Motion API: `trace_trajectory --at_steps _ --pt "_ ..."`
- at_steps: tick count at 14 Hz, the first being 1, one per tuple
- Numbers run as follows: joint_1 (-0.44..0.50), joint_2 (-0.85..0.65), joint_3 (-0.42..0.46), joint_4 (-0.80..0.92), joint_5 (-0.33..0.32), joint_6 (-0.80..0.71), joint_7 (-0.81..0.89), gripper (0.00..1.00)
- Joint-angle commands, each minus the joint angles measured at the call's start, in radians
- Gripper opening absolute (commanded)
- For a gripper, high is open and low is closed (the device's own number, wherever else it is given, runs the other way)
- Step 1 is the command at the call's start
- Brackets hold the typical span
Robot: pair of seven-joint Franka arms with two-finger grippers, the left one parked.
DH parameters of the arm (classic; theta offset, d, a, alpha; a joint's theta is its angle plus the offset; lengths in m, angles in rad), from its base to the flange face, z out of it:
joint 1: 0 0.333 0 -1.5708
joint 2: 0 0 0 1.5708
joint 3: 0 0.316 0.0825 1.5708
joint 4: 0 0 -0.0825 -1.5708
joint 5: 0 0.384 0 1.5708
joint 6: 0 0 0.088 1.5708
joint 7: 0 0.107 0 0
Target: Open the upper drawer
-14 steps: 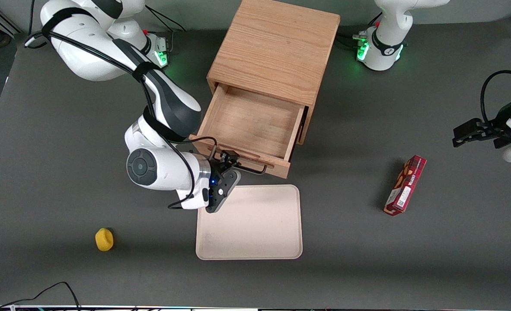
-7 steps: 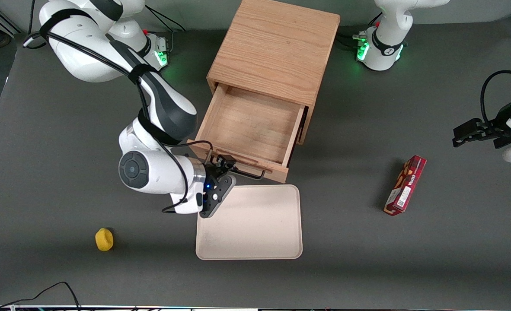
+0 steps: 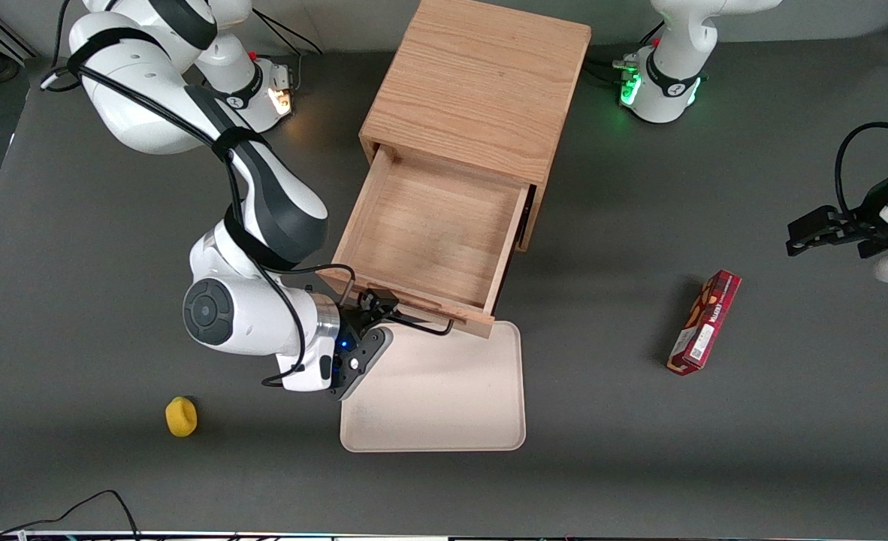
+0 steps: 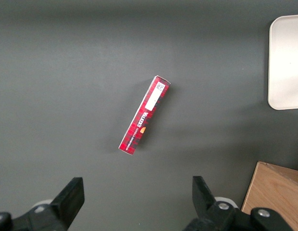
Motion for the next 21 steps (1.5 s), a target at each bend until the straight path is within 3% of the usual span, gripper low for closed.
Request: trace_trajectory --at_steps 1,4,7,11,13,15,17,19,21 --pt "-0.005 -0.070 0.003 0.032 -0.018 -0.059 -0.006 1.00" --pt "-0.022 -0.231 -0.010 0.001 -0.026 -0.132 0.015 1.00" --pt "-0.034 -0.384 -0.081 -0.002 -0.027 -0.270 0.080 1.00" --pt "-0.039 -0.627 -0.127 -0.095 -0.047 -0.387 0.397 1.00" --pt "-0.033 -0.736 -0.213 -0.109 -0.055 -0.613 0.434 1.00" --pt "-0.039 -0.829 -0.294 -0.167 -0.055 -0.723 0.433 1.00" --pt "-0.037 -0.962 -0.378 -0.367 -0.049 -0.713 0.474 1.00" --pt "-0.036 -1.107 -0.460 -0.619 -0.053 -0.580 0.511 1.00" --pt "-0.042 -1.210 -0.483 -0.799 -0.056 -0.460 0.523 1.00"
